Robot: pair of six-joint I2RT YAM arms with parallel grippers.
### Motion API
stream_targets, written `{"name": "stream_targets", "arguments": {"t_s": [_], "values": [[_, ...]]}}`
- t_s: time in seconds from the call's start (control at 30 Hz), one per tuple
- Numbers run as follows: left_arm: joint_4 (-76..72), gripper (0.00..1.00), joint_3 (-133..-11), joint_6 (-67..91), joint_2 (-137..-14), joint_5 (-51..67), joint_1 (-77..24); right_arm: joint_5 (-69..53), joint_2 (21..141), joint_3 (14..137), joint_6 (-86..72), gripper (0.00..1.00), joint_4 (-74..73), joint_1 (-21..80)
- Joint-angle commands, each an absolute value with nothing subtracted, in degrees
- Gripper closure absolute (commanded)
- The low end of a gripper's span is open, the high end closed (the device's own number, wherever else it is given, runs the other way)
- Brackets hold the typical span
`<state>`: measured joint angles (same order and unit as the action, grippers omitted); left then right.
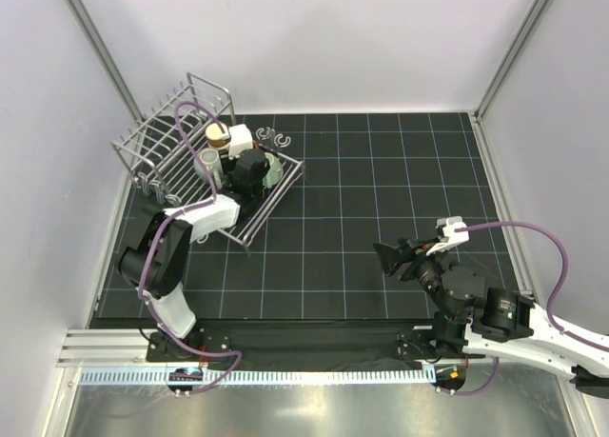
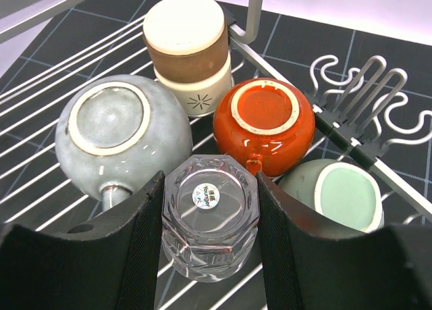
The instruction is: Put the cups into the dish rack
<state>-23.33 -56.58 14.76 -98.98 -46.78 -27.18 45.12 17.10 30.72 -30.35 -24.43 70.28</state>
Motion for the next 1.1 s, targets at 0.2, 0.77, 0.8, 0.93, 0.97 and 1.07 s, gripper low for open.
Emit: {"name": "stream_targets", "arguments": {"t_s": [0.2, 0.77, 0.8, 0.93, 0.97, 1.07], "values": [[-27.07, 1.00, -59.15, 15.38, -101.95, -47.81, -26.46, 47.37, 15.73, 30.50, -31.81, 0.30, -24.96, 70.40], [-22.42, 0.65, -59.94, 18.37, -103.10, -50.10, -26.28, 46.58, 16.35, 30.67, -32.61, 0.30, -24.26, 70.31], [-20.41, 0.63, -60.46, 18.89, -102.83, -50.27, -26.28, 46.41, 16.43, 30.67, -32.61, 0.30, -24.34, 70.31], [-16.88, 0.56, -60.65, 21.88, -101.61, -50.01, -26.28, 46.14, 16.61, 30.76, -32.52, 0.30, -24.08, 70.40], [-16.35, 0.47, -60.64, 23.10, -101.43, -50.01, -26.28, 45.71, 16.70, 30.76, -32.43, 0.30, -24.00, 70.40], [-14.59, 0.37, -60.91, 23.82, -101.07, -49.14, -26.28, 45.00, 17.31, 31.20, -32.26, 0.30, -23.82, 70.40]]}}
